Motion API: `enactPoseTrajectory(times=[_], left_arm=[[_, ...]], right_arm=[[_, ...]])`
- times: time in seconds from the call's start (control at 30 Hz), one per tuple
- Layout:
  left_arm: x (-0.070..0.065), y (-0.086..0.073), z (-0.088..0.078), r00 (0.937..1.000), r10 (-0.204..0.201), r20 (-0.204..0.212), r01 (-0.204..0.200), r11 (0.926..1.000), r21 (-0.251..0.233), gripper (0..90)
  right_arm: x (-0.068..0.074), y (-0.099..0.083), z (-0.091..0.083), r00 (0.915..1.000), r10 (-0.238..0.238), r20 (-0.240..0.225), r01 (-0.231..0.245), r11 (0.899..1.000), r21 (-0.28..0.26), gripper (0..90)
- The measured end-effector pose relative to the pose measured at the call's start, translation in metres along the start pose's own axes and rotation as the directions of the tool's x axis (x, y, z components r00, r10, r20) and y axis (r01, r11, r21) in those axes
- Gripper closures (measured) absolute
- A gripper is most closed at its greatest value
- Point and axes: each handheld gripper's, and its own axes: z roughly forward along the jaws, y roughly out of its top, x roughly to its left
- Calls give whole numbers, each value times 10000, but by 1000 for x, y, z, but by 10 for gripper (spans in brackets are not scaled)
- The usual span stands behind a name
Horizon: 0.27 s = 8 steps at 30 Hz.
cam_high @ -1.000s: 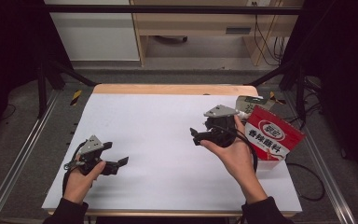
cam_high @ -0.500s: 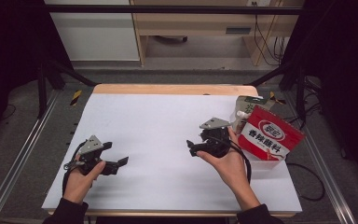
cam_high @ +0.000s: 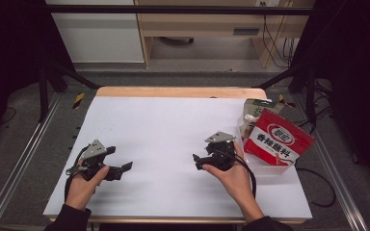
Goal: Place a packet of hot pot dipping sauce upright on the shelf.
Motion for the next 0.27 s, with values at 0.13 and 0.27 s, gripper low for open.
enactPoseTrajectory(times=[0.13, 0.27], left_arm=[[0, 0, 1, 9998, 94, -149, -93, 9999, 82, 54], [0, -1, 3, 9996, 141, -237, -138, 9998, 132, 52]], right_arm=[[1, -9, 8, 10000, 20, -62, -19, 9999, 152, 68], [2, -20, 13, 9997, 147, -193, -150, 9998, -153, 66]])
